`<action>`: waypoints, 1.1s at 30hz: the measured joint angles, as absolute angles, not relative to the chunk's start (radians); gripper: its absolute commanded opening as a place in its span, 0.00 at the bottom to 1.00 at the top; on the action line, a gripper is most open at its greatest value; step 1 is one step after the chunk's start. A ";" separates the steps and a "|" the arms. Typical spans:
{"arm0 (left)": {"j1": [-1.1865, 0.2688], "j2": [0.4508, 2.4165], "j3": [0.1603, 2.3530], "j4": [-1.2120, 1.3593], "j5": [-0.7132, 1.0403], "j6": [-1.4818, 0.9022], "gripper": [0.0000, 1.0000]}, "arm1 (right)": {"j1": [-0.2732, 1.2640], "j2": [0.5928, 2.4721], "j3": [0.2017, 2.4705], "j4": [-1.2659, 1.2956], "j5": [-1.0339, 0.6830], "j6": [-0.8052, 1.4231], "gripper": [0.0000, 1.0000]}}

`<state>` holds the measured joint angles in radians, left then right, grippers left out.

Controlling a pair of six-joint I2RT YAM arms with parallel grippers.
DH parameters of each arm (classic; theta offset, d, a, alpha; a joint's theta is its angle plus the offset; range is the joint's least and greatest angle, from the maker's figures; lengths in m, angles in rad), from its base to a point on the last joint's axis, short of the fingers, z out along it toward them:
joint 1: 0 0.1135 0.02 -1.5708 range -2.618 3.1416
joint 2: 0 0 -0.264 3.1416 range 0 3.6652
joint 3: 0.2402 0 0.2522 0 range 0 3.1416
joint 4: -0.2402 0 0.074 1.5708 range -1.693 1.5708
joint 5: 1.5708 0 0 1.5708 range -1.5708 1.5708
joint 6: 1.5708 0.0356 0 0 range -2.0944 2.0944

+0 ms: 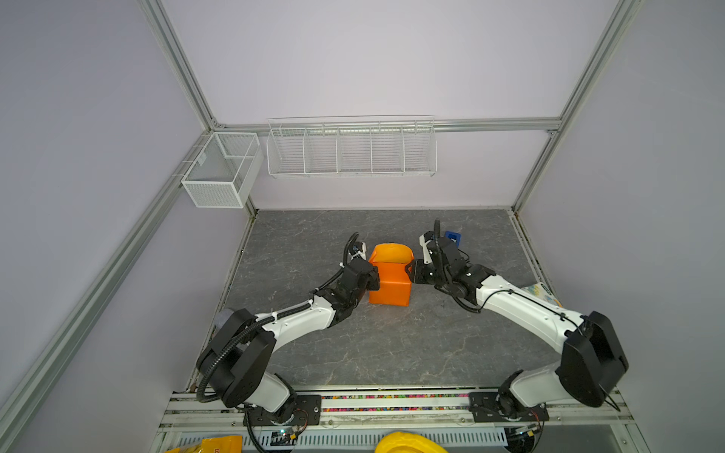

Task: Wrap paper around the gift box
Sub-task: 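Bring the right gripper back to the box's top paper edge opposite the left gripper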

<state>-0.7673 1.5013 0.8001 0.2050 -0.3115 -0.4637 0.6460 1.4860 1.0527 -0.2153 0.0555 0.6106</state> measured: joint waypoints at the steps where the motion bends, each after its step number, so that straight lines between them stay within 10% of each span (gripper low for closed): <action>1: -0.768 1.501 0.800 0.204 -0.314 -0.467 0.04 | 0.648 1.500 1.053 -0.207 0.062 0.615 0.26; 14: -0.773 1.499 0.800 0.196 -0.344 -0.504 0.04 | 0.654 1.480 1.062 -0.243 0.145 0.597 0.44; 33: -0.773 1.478 0.789 0.181 -0.363 -0.516 0.08 | 0.840 1.554 1.130 -0.275 0.222 0.617 0.32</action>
